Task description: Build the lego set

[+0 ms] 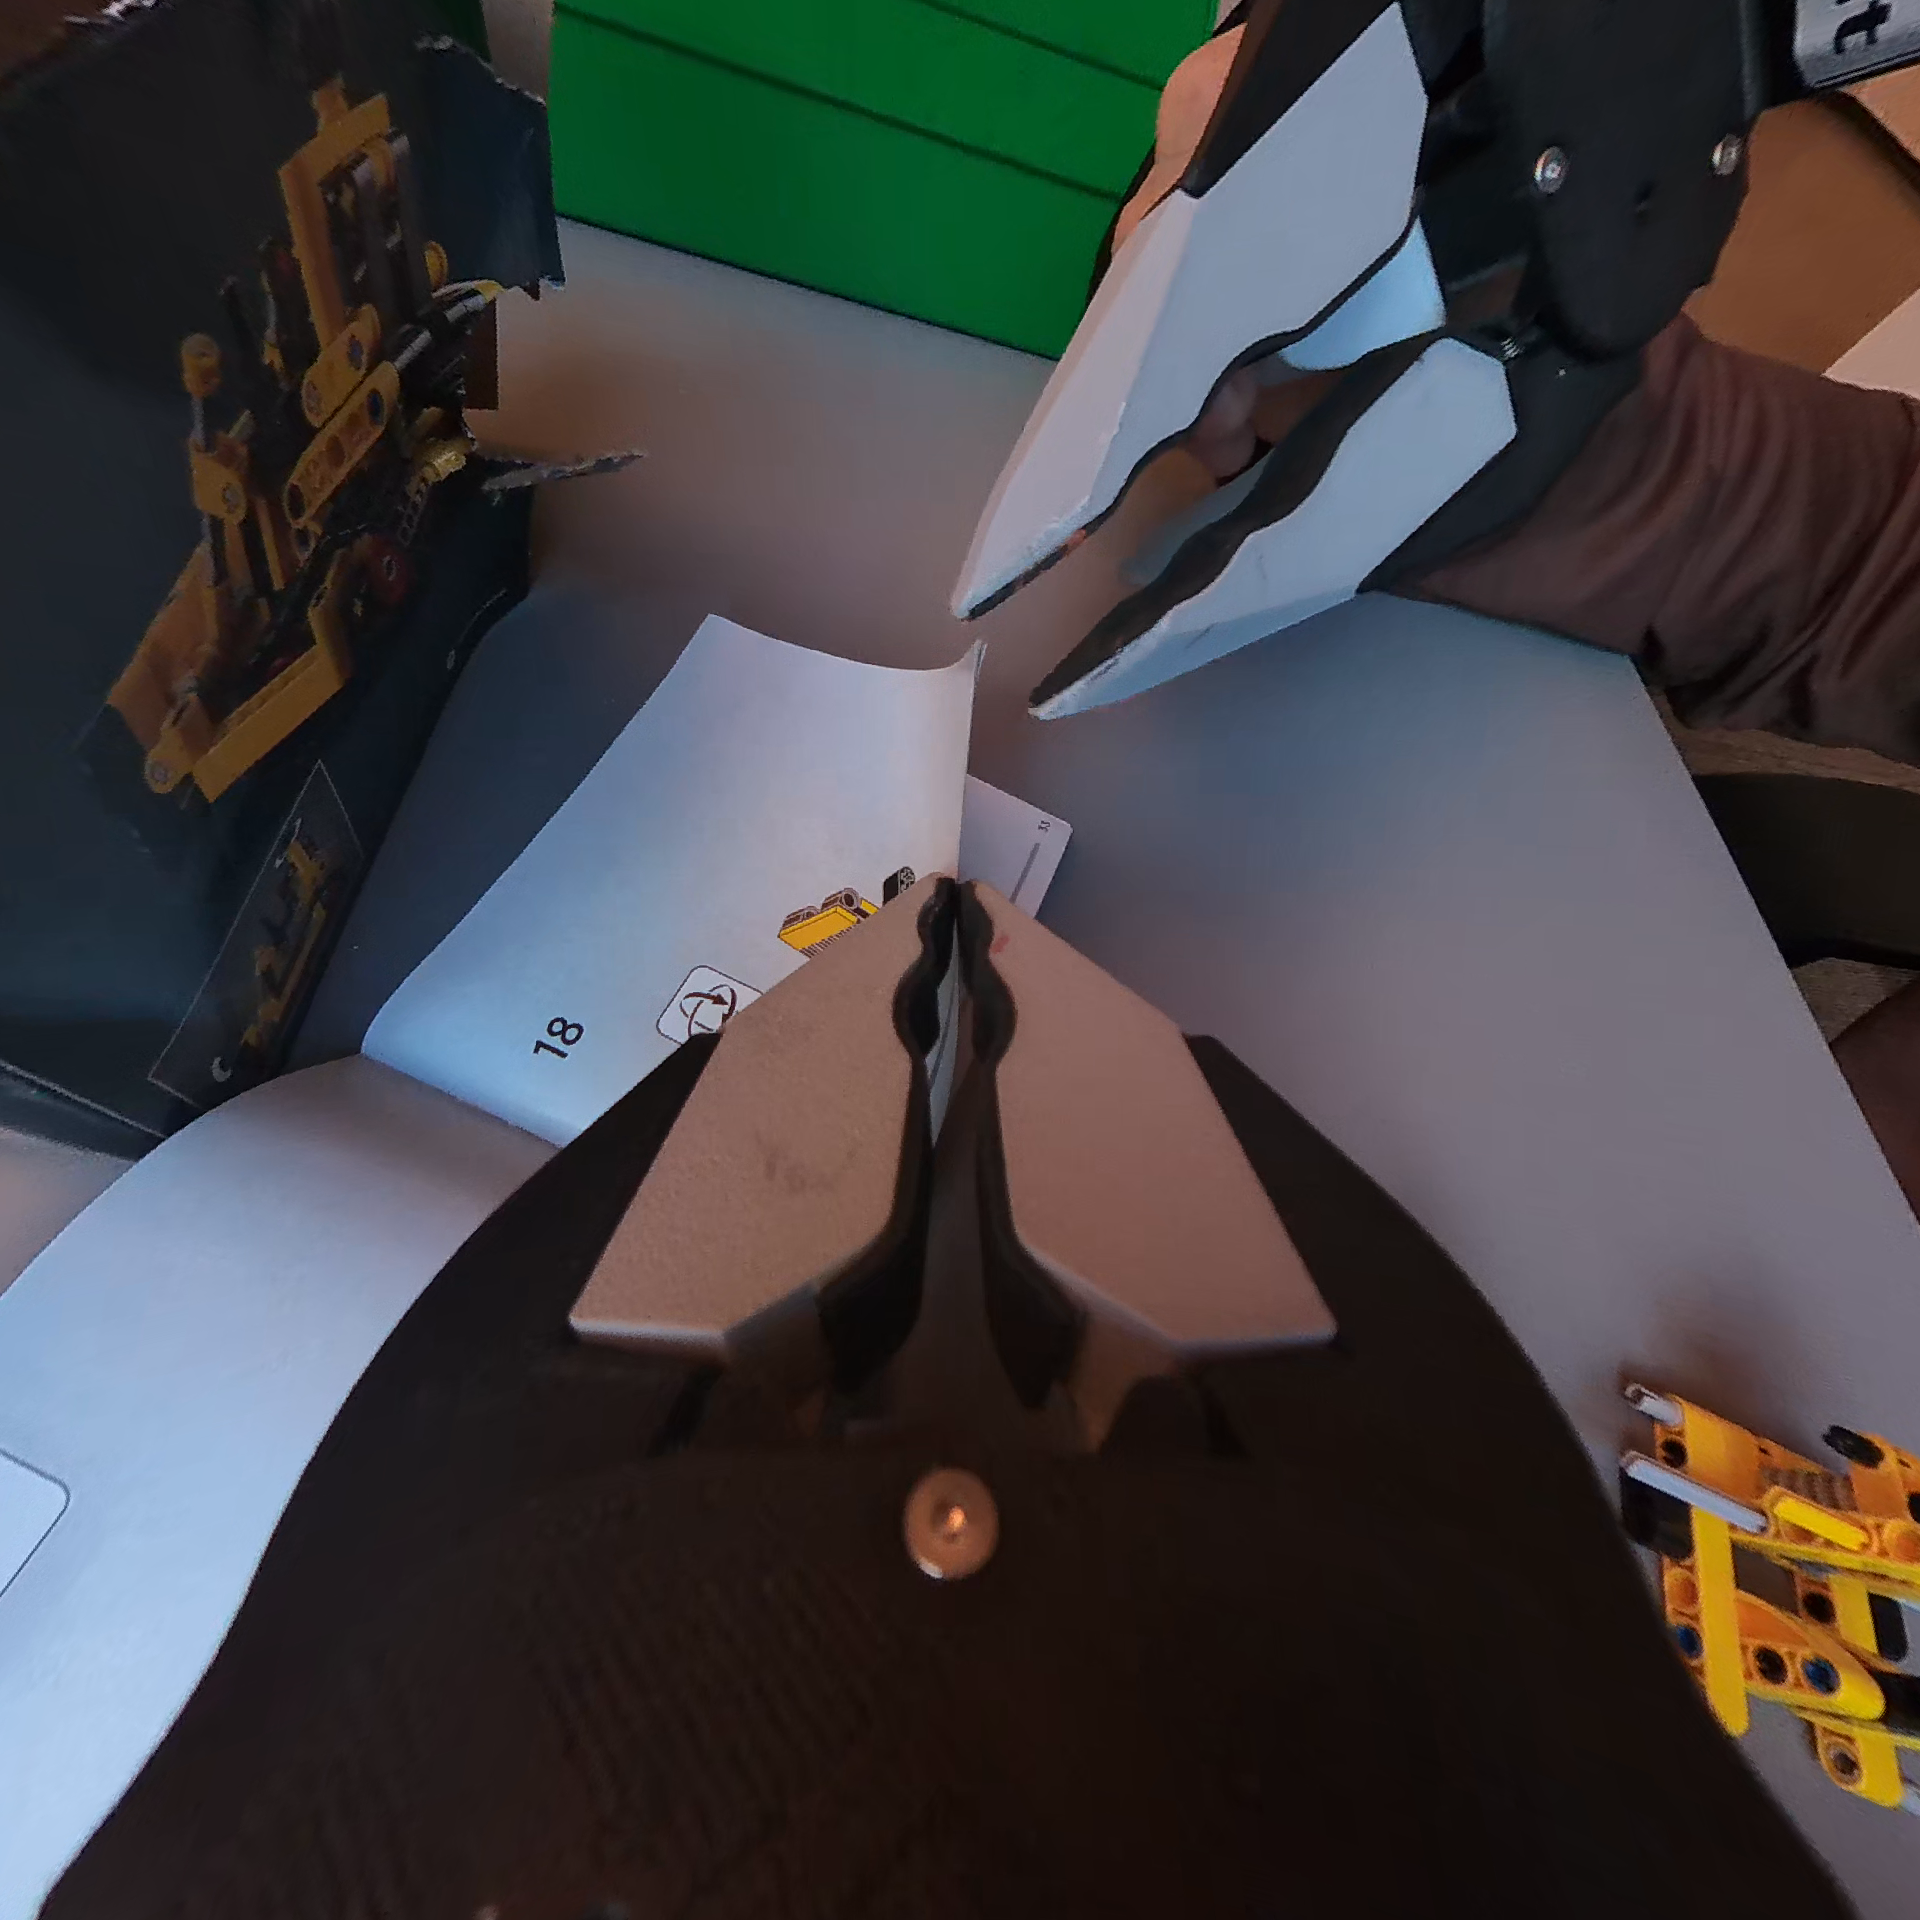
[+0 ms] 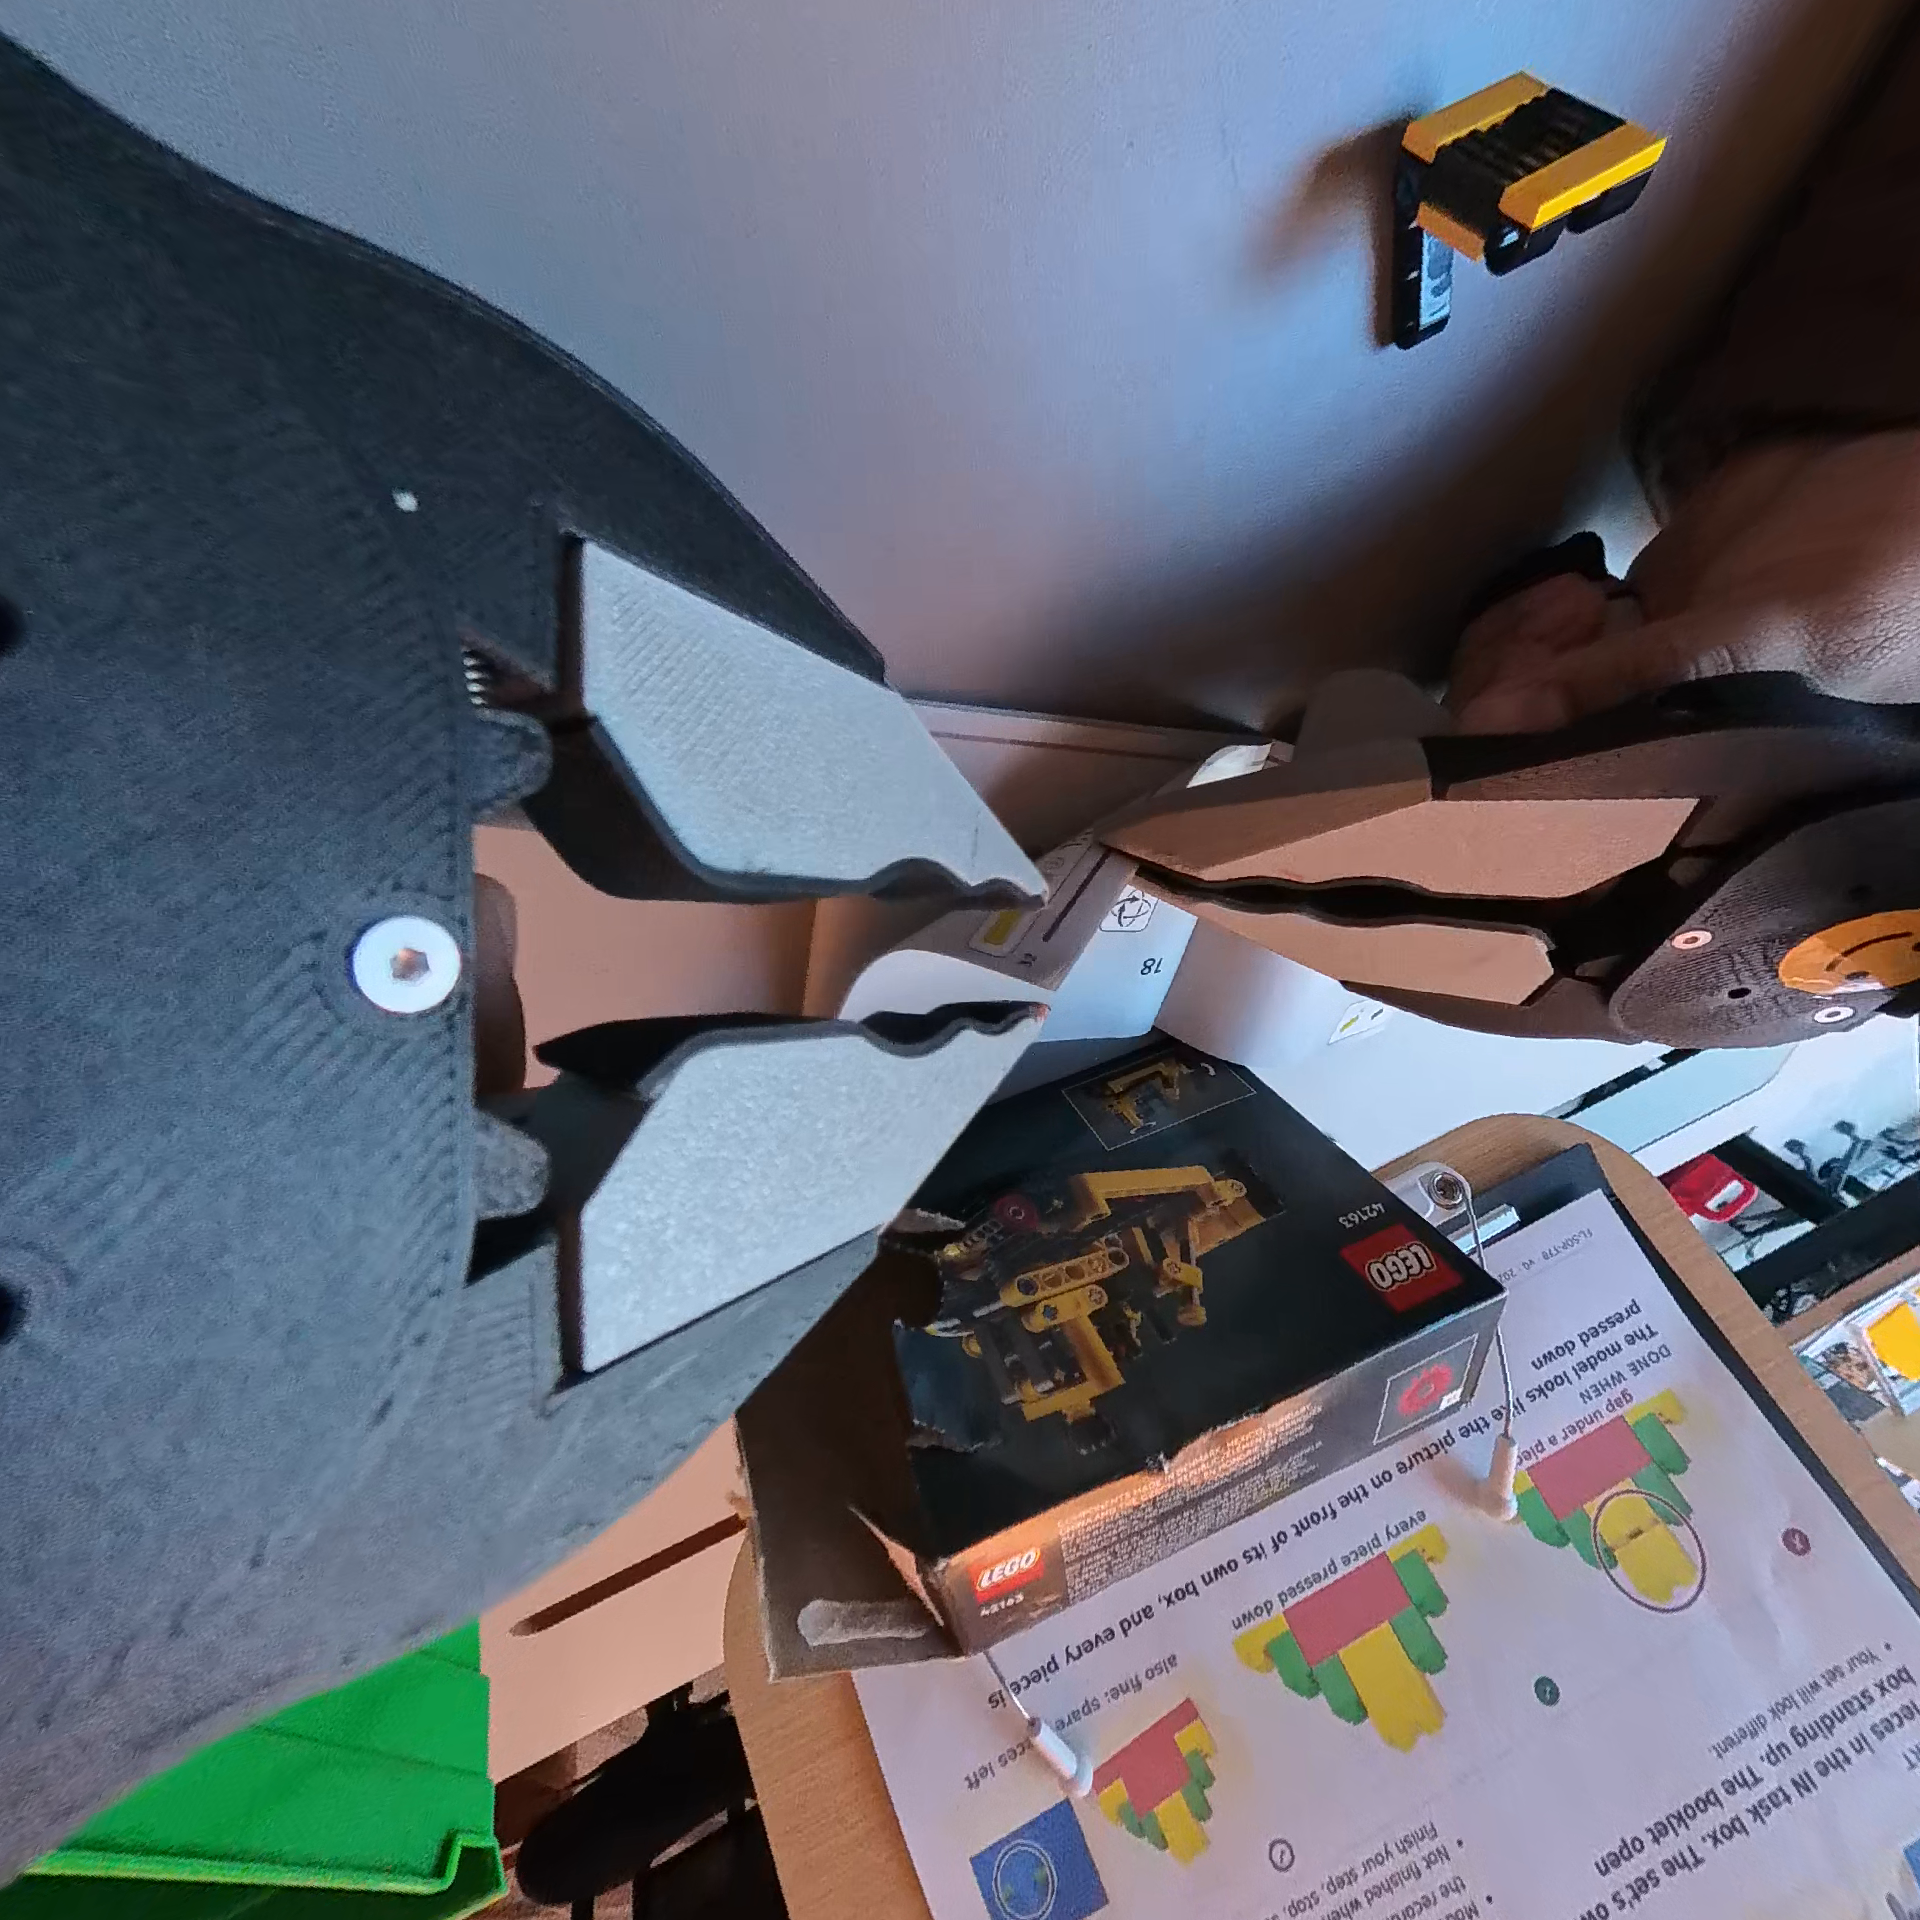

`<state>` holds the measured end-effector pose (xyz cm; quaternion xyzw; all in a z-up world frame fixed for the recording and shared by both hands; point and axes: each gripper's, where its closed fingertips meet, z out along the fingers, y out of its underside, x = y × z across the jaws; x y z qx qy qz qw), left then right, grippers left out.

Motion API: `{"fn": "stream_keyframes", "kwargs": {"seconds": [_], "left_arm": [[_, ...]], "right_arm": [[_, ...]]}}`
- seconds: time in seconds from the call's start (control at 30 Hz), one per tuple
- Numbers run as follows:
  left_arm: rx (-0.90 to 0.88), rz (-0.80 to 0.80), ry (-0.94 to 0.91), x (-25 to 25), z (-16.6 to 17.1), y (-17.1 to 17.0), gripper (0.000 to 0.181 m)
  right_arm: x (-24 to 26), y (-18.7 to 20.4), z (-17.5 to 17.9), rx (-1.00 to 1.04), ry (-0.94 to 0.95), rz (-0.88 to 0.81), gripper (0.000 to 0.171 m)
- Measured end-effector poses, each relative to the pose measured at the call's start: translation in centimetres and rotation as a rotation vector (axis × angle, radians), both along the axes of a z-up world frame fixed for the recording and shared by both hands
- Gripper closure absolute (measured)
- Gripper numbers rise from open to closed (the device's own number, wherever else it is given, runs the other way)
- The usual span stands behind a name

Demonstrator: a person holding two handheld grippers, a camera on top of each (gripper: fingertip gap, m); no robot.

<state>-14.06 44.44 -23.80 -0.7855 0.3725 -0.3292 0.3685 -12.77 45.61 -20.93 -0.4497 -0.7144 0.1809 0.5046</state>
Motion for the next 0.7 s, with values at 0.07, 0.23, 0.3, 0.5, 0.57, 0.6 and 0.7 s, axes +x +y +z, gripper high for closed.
{"fn": "stream_keyframes", "kwargs": {"seconds": [0.07, 0.23, 0.3, 0.5, 0.57, 0.6, 0.7], "left_arm": [[0.0, 0.0, -0.001, 0.0, 0.01, 0.0, 0.181], [-0.001, -0.001, 0.004, 0.0, -0.07, -0.02, 0.181], [-0.002, 0.0, 0.001, -0.01, -0.03, -0.01, 0.181], [-0.003, -0.003, 0.008, 0.02, -0.14, -0.05, 0.181], [-0.006, 0.001, 0.006, -0.02, -0.13, 0.0, 0.181], [-0.01, 0.005, 0.003, -0.08, -0.13, 0.05, 0.181], [-0.017, 0.01, -0.014, -0.17, 0.04, 0.12, 0.181]], "right_arm": [[-0.01, -0.01, -0.16, 0.0, -0.006, 0.001, 0.158], [-0.09, -0.26, -0.42, 0.004, -0.018, 0.01, 0.158], [-0.05, -0.29, -0.36, 0.0, -0.016, 0.012, 0.158], [-0.01, -0.13, -0.62, 0.005, -0.029, 0.005, 0.16], [0.0, -0.17, -0.64, 0.005, -0.029, 0.007, 0.161], [0.02, -0.2, -0.62, 0.005, -0.029, 0.008, 0.162], [0.04, -0.28, -0.61, 0.001, -0.029, 0.012, 0.163]]}}
